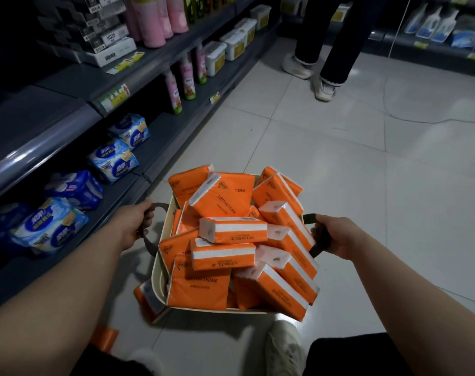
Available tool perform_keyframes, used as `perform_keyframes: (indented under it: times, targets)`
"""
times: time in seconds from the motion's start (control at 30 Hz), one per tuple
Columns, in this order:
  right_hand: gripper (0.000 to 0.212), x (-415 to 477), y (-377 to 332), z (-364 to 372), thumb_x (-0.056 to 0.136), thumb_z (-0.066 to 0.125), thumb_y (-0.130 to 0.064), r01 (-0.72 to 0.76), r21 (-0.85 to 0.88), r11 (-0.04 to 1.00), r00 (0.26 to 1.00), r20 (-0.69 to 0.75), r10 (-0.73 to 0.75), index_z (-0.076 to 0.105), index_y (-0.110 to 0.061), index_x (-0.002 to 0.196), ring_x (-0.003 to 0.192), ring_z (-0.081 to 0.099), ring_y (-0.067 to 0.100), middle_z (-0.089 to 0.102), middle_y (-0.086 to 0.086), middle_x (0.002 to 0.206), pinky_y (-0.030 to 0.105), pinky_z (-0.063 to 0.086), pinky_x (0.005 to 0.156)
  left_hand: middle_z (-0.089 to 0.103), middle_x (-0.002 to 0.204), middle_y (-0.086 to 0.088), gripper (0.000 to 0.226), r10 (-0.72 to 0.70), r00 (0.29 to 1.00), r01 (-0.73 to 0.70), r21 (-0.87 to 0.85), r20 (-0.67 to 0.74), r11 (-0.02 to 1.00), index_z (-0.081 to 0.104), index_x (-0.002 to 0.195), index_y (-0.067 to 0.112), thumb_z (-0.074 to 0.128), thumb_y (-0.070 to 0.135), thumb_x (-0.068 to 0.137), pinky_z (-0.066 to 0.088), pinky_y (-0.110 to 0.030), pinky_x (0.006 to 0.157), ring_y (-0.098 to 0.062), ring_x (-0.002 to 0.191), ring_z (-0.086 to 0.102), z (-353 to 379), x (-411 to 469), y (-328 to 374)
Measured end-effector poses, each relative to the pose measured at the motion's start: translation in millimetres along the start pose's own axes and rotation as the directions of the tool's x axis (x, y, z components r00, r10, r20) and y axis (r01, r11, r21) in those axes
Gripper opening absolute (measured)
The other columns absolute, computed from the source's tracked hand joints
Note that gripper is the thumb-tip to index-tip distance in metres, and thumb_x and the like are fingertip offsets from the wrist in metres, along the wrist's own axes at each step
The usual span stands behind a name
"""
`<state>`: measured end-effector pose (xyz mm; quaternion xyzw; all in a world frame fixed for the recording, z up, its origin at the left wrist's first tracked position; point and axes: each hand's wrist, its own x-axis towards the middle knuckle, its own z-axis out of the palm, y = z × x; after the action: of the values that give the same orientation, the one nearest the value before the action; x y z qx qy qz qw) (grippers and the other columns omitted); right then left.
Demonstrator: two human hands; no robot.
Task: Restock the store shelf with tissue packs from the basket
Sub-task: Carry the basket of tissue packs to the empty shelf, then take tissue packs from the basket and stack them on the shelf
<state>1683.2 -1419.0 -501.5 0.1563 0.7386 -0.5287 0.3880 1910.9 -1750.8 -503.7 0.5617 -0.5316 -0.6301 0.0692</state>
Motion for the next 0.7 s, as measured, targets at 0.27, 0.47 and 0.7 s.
perform_keyframes:
  times: [0.27,0.47,0.7]
  targets:
    - [0.055,-44,-29,12,0.094,0.052,-0.032,0.346,-0.759,0.551,0.864,0.030,-0.502,0.037,-0.011,0.143,0.121,0.052,0.027,0.046,0.011,0.142,0.033,0.042,0.092,0.049,0.139,-0.011,0.049,0.377,0.926,-0.322,0.564,0.019,0.761,0.047,0.136,0.013,0.054,0.036,0.094,0.040,-0.038,0.094,-0.028,0.124,0.048,23,-52,26]
    - [0.047,-84,-41,30,0.095,0.050,-0.035,0.485,-0.856,0.178,0.688,0.247,-0.683,0.042,-0.020,0.139,0.126,0.047,0.025,0.048,0.004,0.141,0.038,0.039,0.102,0.054,0.131,0.000,0.044,0.608,0.717,-0.625,0.701,0.340,0.344,0.052,0.130,0.021,0.057,0.037,0.091,0.043,-0.033,0.093,-0.016,0.117,0.052,47,-96,43]
    - [0.046,-82,-24,41,0.094,0.046,-0.043,0.524,-0.846,0.095,0.655,0.328,-0.681,0.043,-0.026,0.137,0.120,0.053,0.024,0.054,0.001,0.136,0.042,0.041,0.104,0.047,0.141,0.007,0.070,0.497,0.692,-0.673,0.717,0.524,0.181,0.043,0.138,0.033,0.069,0.053,0.076,0.042,-0.039,0.101,-0.016,0.124,0.047,67,-109,29]
